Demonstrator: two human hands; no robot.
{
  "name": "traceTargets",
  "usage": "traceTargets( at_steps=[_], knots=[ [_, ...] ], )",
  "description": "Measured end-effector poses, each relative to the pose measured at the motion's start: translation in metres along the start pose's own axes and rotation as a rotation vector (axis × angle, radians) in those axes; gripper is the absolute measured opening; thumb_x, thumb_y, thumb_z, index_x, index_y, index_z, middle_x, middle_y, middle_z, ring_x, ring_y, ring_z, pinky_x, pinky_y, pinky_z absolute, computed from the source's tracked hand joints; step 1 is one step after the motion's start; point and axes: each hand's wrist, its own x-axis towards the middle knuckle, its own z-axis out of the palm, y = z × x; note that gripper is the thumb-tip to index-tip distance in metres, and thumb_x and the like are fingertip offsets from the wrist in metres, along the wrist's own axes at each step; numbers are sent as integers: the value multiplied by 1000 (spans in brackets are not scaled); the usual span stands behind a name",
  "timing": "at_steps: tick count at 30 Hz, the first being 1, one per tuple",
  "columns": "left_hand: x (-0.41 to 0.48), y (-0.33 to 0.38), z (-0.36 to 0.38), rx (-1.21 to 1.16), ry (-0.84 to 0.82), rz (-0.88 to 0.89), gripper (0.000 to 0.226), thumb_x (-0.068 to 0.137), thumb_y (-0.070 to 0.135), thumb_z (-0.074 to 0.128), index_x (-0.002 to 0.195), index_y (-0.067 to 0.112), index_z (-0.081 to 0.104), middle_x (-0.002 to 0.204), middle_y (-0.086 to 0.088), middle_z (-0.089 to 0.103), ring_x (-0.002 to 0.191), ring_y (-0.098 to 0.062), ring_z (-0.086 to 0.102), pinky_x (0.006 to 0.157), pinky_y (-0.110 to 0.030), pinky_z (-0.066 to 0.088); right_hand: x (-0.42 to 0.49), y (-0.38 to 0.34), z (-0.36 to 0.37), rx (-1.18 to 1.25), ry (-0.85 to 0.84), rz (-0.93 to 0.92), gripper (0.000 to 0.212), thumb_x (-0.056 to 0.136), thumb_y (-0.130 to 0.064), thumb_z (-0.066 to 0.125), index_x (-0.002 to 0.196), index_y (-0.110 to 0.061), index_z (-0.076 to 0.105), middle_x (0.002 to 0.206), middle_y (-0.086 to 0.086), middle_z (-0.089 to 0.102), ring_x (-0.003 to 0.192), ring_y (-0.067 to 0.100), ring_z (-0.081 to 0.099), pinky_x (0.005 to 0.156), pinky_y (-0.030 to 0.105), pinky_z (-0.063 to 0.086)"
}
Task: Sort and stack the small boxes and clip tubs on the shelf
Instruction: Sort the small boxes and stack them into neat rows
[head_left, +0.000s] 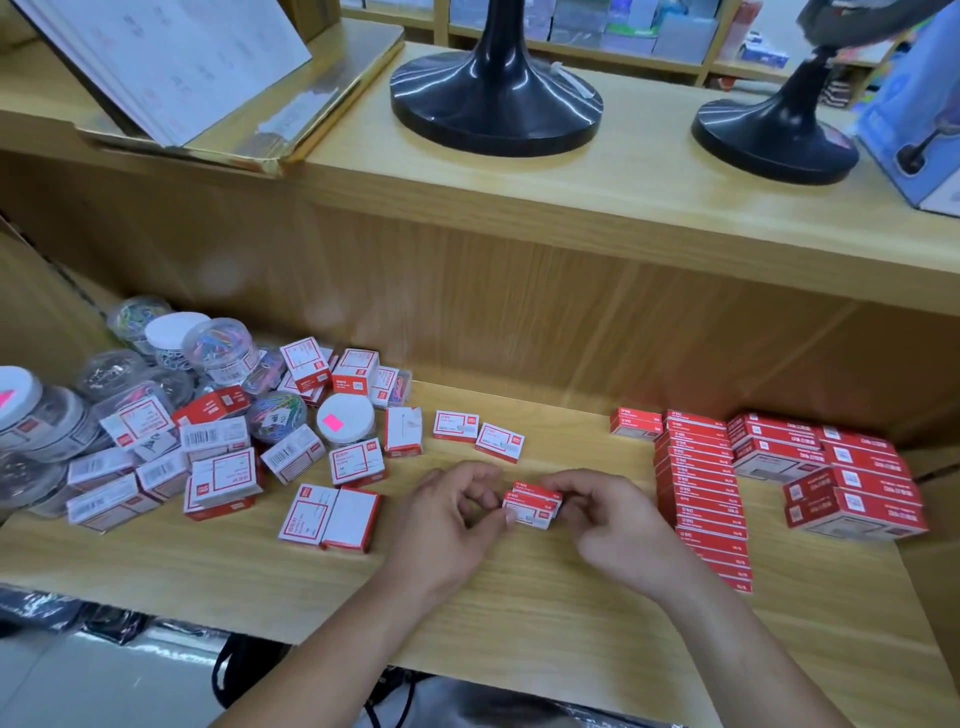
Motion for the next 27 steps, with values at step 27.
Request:
traceTargets(
  at_steps=[27],
  knots=[
    [86, 59, 109, 147, -99, 227, 10, 78, 31, 68, 80, 24, 62, 63, 9, 57, 64, -17, 57, 56, -33, 44, -41, 19, -92, -271, 590, -163, 6, 87, -27, 70, 88, -32, 73, 82, -24, 70, 78, 1, 67, 69, 32, 56]
  ],
)
